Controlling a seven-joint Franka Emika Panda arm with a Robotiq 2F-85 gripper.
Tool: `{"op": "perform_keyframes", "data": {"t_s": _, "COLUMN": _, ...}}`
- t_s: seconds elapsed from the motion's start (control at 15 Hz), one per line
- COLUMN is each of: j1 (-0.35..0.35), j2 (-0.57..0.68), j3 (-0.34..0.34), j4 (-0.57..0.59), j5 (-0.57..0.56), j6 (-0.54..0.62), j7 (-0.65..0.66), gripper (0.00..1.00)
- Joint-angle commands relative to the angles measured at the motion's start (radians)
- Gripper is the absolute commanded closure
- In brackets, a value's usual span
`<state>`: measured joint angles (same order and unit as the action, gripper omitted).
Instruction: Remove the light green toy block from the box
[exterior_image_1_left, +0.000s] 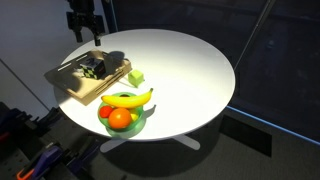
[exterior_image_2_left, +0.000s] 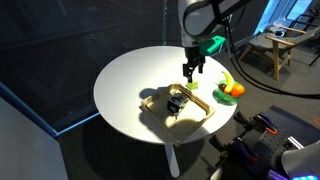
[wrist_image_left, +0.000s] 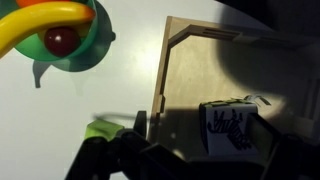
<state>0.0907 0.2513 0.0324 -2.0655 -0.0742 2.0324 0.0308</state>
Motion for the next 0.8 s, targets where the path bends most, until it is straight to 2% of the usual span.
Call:
{"op": "perform_keyframes", "data": {"t_s": 0.0, "j1": 0.0, "j2": -0.108, "j3": 0.008, "j4": -0.084, "j5": -0.011, "j6": 0.008, "j7": 0.027, "gripper": 0.0}}
{"op": "perform_keyframes", "data": {"t_s": 0.73, "j1": 0.001, "j2": -0.287, "j3": 0.032, "j4": -0.171, "j5": -0.005, "j6": 0.058, "j7": 0.108, "gripper": 0.0}}
